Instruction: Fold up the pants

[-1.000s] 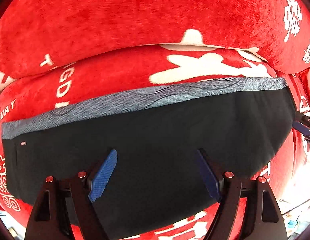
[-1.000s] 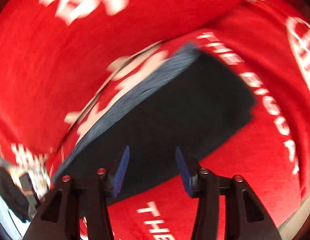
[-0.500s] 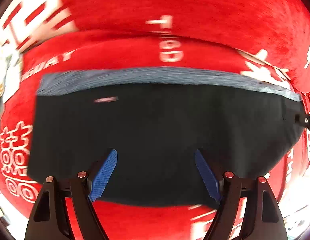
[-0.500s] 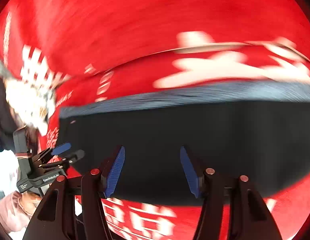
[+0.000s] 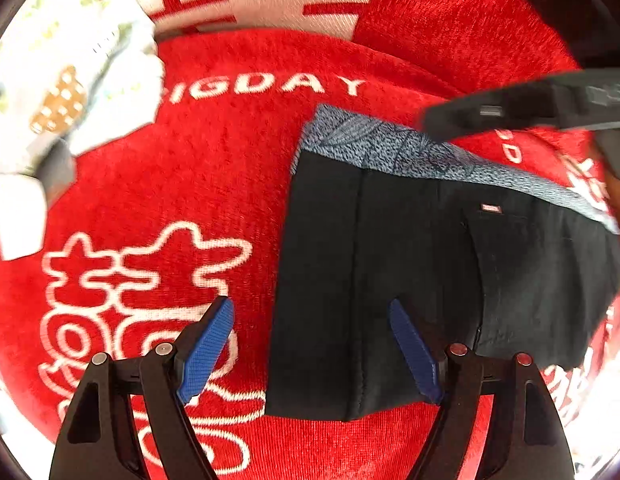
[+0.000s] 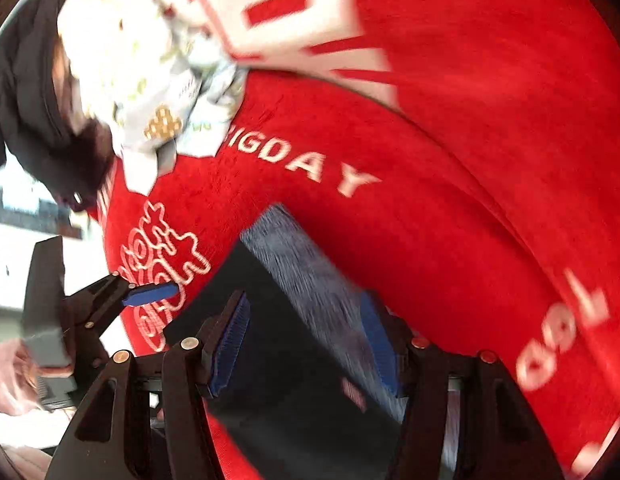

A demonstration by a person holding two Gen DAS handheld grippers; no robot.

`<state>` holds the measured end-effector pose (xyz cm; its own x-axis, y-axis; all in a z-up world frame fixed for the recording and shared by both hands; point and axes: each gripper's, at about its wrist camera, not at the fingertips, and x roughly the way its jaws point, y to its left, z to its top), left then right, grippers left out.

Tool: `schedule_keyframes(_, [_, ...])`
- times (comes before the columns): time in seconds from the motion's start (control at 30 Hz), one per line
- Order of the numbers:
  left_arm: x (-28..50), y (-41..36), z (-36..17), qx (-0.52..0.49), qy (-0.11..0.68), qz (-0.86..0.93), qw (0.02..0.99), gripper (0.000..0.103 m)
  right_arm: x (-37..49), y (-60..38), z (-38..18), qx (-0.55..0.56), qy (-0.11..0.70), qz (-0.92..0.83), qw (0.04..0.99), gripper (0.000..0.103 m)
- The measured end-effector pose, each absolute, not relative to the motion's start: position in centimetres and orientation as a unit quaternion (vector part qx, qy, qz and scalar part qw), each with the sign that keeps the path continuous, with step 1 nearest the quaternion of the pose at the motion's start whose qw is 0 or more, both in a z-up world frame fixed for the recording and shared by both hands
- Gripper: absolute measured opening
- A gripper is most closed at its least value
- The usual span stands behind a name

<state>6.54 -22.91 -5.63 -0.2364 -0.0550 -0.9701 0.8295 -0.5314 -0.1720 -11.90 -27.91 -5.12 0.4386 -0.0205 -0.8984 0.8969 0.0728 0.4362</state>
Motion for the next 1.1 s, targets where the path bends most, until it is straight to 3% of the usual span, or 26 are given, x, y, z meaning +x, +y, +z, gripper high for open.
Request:
schedule_keyframes(0.23, [8.4,-23.1,-6.2,0.487,0.398,-0.734,0.257,0.079,-8.8,-30.9,-9.0,0.572,0.447,-0.317,0.611,0.06])
schedule_keyframes(0.27, [8.9,-23.3,-6.0,0.484,0.4,-0.736,0.255,0.075,-8.7,-30.9,-9.4,0.578,0.453,-0.311,0.603,0.041])
schedule_keyframes(0.3, [9.0,-23.1,-6.0,0.483,0.4,-0.736,0.255,0.063,-8.7,-31.0,-9.8,0.581,0.458,-0.308,0.598,0.027])
schedule_keyframes(0.33, [9.2,-23.0,-6.0,0.489,0.395,-0.734,0.258,0.061,-8.8,-30.9,-9.6,0.587,0.45,-0.305,0.6,0.007])
schedule_keyframes(0.5, [11.1,-22.3,-4.9,0.49,0.393,-0.731,0.266,0.06,-7.9,-30.4,-6.0,0.581,0.422,-0.281,0.637,0.006])
schedule_keyframes(0.6, [12.0,-22.4,-5.2,0.51,0.386,-0.711,0.292,0.061,-7.0,-31.1,-6.8,0.581,0.43,-0.283,0.63,0.006])
schedule_keyframes(0.7, [12.8,-22.5,-5.0,0.508,0.388,-0.699,0.32,0.074,-6.4,-31.3,-10.2,0.587,0.449,-0.309,0.599,0.006])
schedule_keyframes(0.8, [13.0,-23.0,-4.4,0.506,0.385,-0.693,0.34,0.075,-8.3,-31.3,-11.3,0.629,0.382,-0.359,0.574,0.021])
schedule_keyframes(0.87, [12.8,-23.0,-3.9,0.508,0.385,-0.69,0.344,0.075,-9.4,-30.5,-10.6,0.643,0.358,-0.382,0.559,0.04])
schedule_keyframes(0.93, [11.4,-23.2,-3.7,0.516,0.378,-0.686,0.346,0.075,-10.1,-29.3,-8.9,0.633,0.357,-0.398,0.56,0.042])
schedule_keyframes(1.0, [9.5,-22.7,-3.1,0.521,0.367,-0.685,0.352,0.075,-11.1,-27.6,-7.0,0.629,0.346,-0.417,0.558,0.059])
schedule_keyframes(1.03, [9.0,-22.3,-2.7,0.525,0.358,-0.684,0.357,0.075,-11.8,-26.6,-6.0,0.627,0.341,-0.434,0.549,0.074])
schedule_keyframes(1.1, [8.0,-22.2,-2.1,0.529,0.348,-0.683,0.363,0.075,-13.3,-24.7,-4.1,0.627,0.32,-0.466,0.536,0.077])
